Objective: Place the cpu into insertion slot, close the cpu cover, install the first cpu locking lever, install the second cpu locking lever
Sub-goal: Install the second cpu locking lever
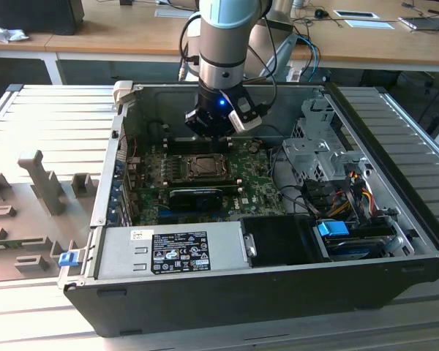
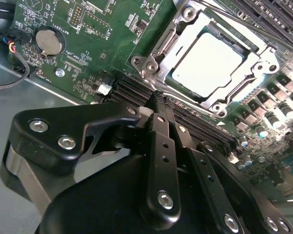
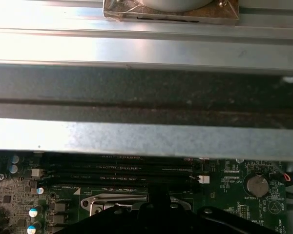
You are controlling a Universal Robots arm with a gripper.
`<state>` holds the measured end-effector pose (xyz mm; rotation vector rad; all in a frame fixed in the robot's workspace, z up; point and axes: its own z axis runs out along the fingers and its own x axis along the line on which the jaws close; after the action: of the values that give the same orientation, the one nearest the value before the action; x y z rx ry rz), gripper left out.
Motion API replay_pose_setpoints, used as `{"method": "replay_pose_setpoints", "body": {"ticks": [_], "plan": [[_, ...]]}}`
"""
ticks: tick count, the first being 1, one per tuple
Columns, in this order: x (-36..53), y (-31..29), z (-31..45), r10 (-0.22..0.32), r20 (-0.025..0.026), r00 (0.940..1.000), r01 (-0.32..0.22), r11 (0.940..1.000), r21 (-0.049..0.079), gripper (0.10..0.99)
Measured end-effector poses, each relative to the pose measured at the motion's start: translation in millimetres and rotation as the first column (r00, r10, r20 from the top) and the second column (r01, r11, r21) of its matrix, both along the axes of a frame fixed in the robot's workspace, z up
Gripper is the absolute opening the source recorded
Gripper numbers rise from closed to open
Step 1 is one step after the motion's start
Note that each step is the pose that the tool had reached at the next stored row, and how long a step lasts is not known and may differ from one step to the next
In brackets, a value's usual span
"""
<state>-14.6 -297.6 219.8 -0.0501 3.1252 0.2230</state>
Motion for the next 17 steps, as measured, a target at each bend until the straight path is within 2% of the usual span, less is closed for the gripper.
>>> {"method": "replay_pose_setpoints", "body": {"ticks": [10, 17], "plan": [[0.0, 0.0, 1.2, -0.002, -0.0001, 1.0, 0.002, 1.0, 0.0, 0.106], [0.0, 0.0, 11.3, -0.004, 0.0, 1.0, 0.004, 1.0, 0.0, 0.106]]}}
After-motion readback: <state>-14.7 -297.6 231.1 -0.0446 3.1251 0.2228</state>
